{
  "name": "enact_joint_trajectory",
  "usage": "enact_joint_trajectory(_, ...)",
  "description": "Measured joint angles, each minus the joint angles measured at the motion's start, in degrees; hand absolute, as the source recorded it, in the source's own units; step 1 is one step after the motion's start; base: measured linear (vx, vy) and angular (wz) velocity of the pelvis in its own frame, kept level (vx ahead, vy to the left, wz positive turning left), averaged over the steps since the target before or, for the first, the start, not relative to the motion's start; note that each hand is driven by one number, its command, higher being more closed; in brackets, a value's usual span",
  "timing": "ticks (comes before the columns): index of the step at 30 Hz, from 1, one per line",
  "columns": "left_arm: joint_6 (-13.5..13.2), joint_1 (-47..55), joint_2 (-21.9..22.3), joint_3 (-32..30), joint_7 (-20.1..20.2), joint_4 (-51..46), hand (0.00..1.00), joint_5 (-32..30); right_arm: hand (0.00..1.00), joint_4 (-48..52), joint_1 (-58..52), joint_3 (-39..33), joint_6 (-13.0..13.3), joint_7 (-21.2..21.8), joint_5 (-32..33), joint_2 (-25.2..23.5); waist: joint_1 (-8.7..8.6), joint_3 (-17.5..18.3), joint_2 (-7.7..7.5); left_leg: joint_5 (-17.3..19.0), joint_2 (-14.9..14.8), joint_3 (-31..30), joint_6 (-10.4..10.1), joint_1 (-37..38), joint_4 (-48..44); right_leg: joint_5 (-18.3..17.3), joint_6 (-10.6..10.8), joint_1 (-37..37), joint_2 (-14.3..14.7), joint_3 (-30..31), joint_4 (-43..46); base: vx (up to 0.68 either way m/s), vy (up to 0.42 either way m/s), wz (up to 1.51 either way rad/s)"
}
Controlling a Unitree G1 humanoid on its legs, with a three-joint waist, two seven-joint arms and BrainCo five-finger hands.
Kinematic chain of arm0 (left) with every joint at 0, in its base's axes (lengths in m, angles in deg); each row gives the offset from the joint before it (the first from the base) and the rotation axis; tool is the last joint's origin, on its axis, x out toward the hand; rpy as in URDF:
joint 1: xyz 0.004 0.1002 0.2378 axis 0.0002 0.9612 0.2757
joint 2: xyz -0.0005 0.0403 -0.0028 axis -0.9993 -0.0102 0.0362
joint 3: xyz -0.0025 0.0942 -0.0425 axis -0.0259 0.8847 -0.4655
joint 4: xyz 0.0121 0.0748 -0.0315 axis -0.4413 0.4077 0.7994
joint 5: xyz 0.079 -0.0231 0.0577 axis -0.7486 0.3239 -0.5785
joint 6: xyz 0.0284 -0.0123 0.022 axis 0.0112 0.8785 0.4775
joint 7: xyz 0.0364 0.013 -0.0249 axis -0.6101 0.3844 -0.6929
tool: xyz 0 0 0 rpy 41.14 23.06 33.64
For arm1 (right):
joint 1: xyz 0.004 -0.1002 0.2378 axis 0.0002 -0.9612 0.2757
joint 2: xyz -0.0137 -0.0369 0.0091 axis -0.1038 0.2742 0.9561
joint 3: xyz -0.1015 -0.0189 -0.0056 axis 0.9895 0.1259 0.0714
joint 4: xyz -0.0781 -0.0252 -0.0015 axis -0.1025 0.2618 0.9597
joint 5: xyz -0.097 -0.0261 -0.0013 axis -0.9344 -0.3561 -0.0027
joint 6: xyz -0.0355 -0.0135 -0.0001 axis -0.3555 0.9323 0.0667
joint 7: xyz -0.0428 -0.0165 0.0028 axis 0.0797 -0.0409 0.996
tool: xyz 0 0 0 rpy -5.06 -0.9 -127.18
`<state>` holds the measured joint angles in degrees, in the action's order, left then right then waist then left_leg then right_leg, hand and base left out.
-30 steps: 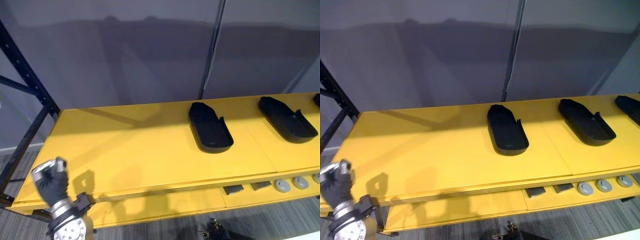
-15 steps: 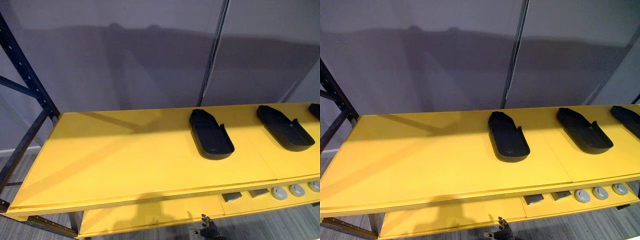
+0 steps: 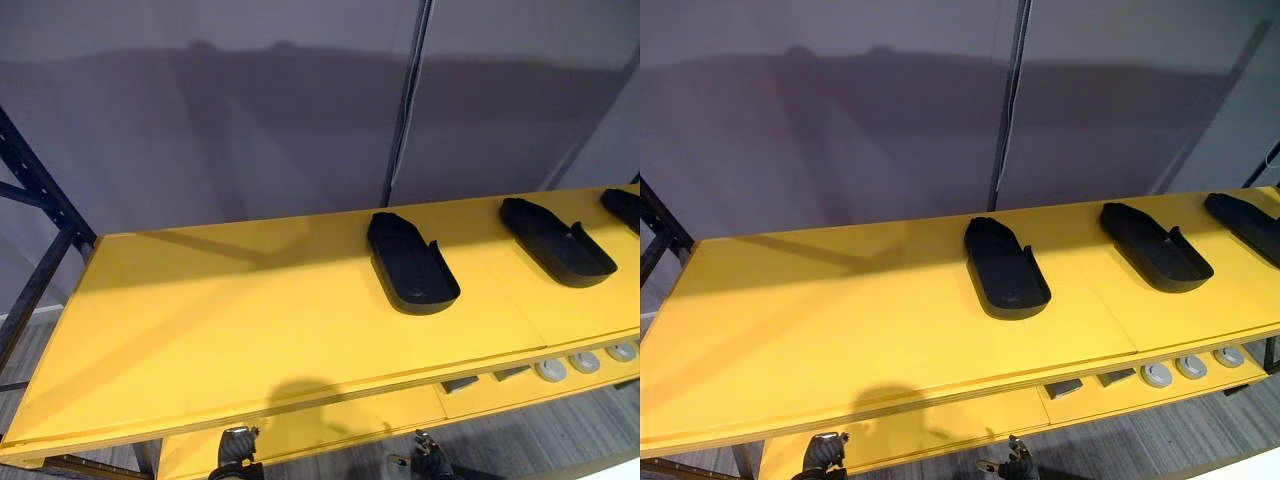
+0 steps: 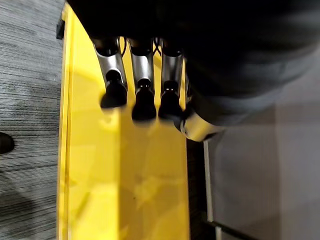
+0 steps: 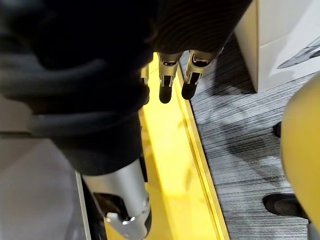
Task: Walk over and take plastic housings, then place them on the shelf
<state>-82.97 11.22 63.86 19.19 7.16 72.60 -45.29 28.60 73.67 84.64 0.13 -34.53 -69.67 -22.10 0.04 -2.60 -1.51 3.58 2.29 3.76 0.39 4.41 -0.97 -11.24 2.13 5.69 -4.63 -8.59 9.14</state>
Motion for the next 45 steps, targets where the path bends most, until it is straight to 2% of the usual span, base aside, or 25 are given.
enact_joint_trajectory(6, 0.1, 0.0, -0.2, 1.6, 0.1, 3.3, 0.00, -2.1, 0.00, -1.8, 1.5, -2.3, 0.0, -0.6, 0.0, 0.4, -0.21, -0.2, 0.91, -0.2, -0.5, 1.0, -0.3, 1.0, 1.2, -0.1, -0.1, 0.1, 0.7, 1.0, -0.8, 0.03, -0.032, -0.08)
enact_joint_trajectory(11, 0.0, -0.2, -0.9, 1.6, 0.0, 5.4, 0.00, -3.3, 0.00, -3.3, 2.7, -2.2, 0.1, -0.7, 0.0, 0.4, -0.63, -0.2, 0.82, 0.0, -1.4, 3.3, -0.9, 2.7, 2.7, 0.3, -0.6, 0.2, 1.7, 3.7, -1.1, -0.01, -0.020, -0.26)
enact_joint_trajectory(15, 0.0, -1.1, -1.6, 1.7, -0.1, 6.4, 0.00, -3.3, 0.00, -3.8, 3.4, -2.1, 0.1, -0.7, -0.1, 0.6, -0.83, -1.0, 0.56, 0.3, -1.5, 4.2, -1.3, 1.5, 0.8, 1.9, -0.7, -0.3, 2.0, 6.0, -2.4, -0.05, 0.004, -0.27)
enact_joint_trajectory(17, 0.0, -2.6, -1.7, 2.2, -0.2, 6.5, 0.00, -3.3, 0.00, -3.7, 4.2, -2.1, 0.1, -0.9, -0.3, 0.7, -0.60, -2.5, 0.49, 0.4, -1.6, 3.9, -1.1, -0.4, -1.5, 3.4, -0.7, -1.4, 2.0, 6.9, -2.7, -0.10, 0.011, -0.19)
enact_joint_trajectory(23, 0.0, -4.1, -1.5, 2.3, -0.8, 6.5, 0.00, -3.3, 0.00, -3.1, 5.9, -1.9, 0.1, -1.9, -1.6, 0.7, -0.58, -3.6, 0.58, 1.3, -1.5, 4.5, 0.4, -1.4, -2.8, 5.0, 0.0, -4.0, 2.3, 11.6, -2.6, -0.12, 0.048, -0.37)
enact_joint_trajectory(29, 0.0, -7.2, -1.9, 2.1, -1.3, 6.6, 0.00, -3.9, 0.00, 1.4, 9.0, -0.7, 0.0, -2.9, -3.8, 0.9, 0.42, -6.9, 0.34, 4.1, -3.8, 15.4, 1.5, -8.7, -9.8, 11.1, 1.9, -12.8, 4.1, 22.7, -2.7, -0.21, 0.097, -0.97)
enact_joint_trajectory(30, 0.0, -8.5, -2.1, 2.3, -1.3, 6.6, 0.00, -4.4, 0.00, 2.5, 8.9, -0.7, -0.1, -3.2, -4.1, 1.0, 0.21, -7.1, 0.26, 4.3, -4.7, 16.8, 2.6, -11.4, -12.0, 12.0, 2.3, -14.5, 4.2, 23.3, -2.5, -0.22, 0.052, -0.59)
enact_joint_trajectory(31, 0.0, -9.6, -2.2, 2.7, -1.3, 6.6, 0.00, -4.4, 0.00, 3.0, 8.9, -0.7, -0.1, -3.4, -4.1, 1.0, 0.14, -7.2, 0.43, 4.2, -5.4, 17.5, 3.2, -13.2, -13.0, 11.9, 2.3, -16.4, 4.3, 21.9, -0.8, -0.20, -0.023, -0.46)
enact_joint_trajectory(33, 0.0, -11.4, -2.8, 3.5, -1.2, 6.6, 0.00, -4.8, 0.00, 3.2, 8.9, -0.4, -0.1, -3.6, -4.4, 1.0, 0.50, -7.3, 0.65, 3.5, -6.7, 18.6, 3.7, -14.5, -13.5, 7.8, 1.1, -20.4, 4.2, 15.1, 9.8, -0.12, -0.077, -0.27)
enact_joint_trajectory(35, 0.0, -11.4, -2.8, 3.4, -1.1, 6.4, 0.00, -6.6, 0.00, 3.1, 7.4, 0.2, -0.1, -3.8, -5.2, 1.0, 0.53, -7.1, 0.59, 2.8, -7.5, 18.9, 3.1, -14.1, -13.5, 1.9, 1.3, -18.6, 2.8, 9.6, 19.7, -0.06, -0.093, -0.11)
enact_joint_trajectory(37, 0.1, -11.0, -3.0, 3.5, -1.0, 6.9, 0.00, -7.2, 0.00, 1.5, 6.7, 0.4, 0.0, -3.9, -5.3, 1.1, 0.92, -5.9, -0.68, 2.1, -7.5, 20.4, 2.3, -14.5, -13.5, -2.7, 3.0, -14.6, 0.1, 6.7, 19.9, -0.04, -0.180, -0.37)
enact_joint_trajectory(38, 0.2, -10.9, -3.6, 3.6, -1.0, 7.8, 0.00, -7.8, 0.00, 0.3, 7.3, 0.4, 0.0, -3.9, -5.5, 1.2, 1.04, -5.2, -1.69, 1.5, -7.1, 21.4, 1.5, -15.2, -13.5, -3.9, 3.1, -12.6, -0.8, 6.3, 12.8, -0.03, -0.221, -0.59)
enact_joint_trajectory(39, 0.1, -11.1, -3.8, 3.9, -1.0, 8.7, 0.00, -7.9, 0.00, -0.6, 8.0, 0.4, 0.0, -4.0, -5.8, 1.7, 0.97, -5.0, -1.76, 1.1, -6.6, 21.4, 0.9, -15.7, -13.2, -3.7, 0.4, -12.2, -0.4, 6.3, 9.8, -0.05, -0.179, -0.63)
enact_joint_trajectory(40, 0.4, -11.2, -3.4, 5.3, -0.7, 10.4, 0.00, -8.0, 0.00, -2.1, 8.5, 0.6, -0.1, -4.0, -6.6, 3.4, 0.52, -4.7, -0.55, 0.1, -6.3, 17.5, 0.2, -16.0, -11.5, -1.3, -0.5, -12.0, 1.4, 7.1, 6.8, -0.03, -0.108, -0.61)
enact_joint_trajectory(41, 0.5, -11.1, -3.4, 5.9, -0.5, 10.9, 0.00, -8.0, 0.00, -3.3, 8.6, 0.6, -0.1, -4.0, -6.6, 4.0, 0.66, -4.4, -0.07, -0.7, -6.3, 16.4, 0.2, -15.0, -9.8, -0.4, -0.8, -11.7, 2.2, 8.6, 5.8, -0.04, -0.119, -0.72)
enact_joint_trajectory(42, 0.5, -10.9, -3.4, 6.1, -0.4, 11.0, 0.00, -8.0, 0.00, -3.4, 8.1, 0.5, -0.1, -4.1, -6.6, 4.3, 0.75, -4.2, -0.51, -1.4, -6.8, 16.6, -0.4, -13.7, -8.6, 0.0, -1.2, -11.7, 3.0, 10.0, 5.6, 0.00, -0.090, -0.68)
enact_joint_trajectory(45, 0.5, -10.9, -3.4, 7.3, -0.2, 11.3, 0.00, -8.1, 0.00, -3.8, 7.0, 0.2, -0.1, -4.2, -7.6, 5.4, 0.12, -4.1, -0.56, -2.0, -7.8, 18.4, -1.1, -11.8, -7.0, 0.8, -1.6, -11.9, 4.3, 12.8, 5.3, 0.00, -0.083, -0.66)
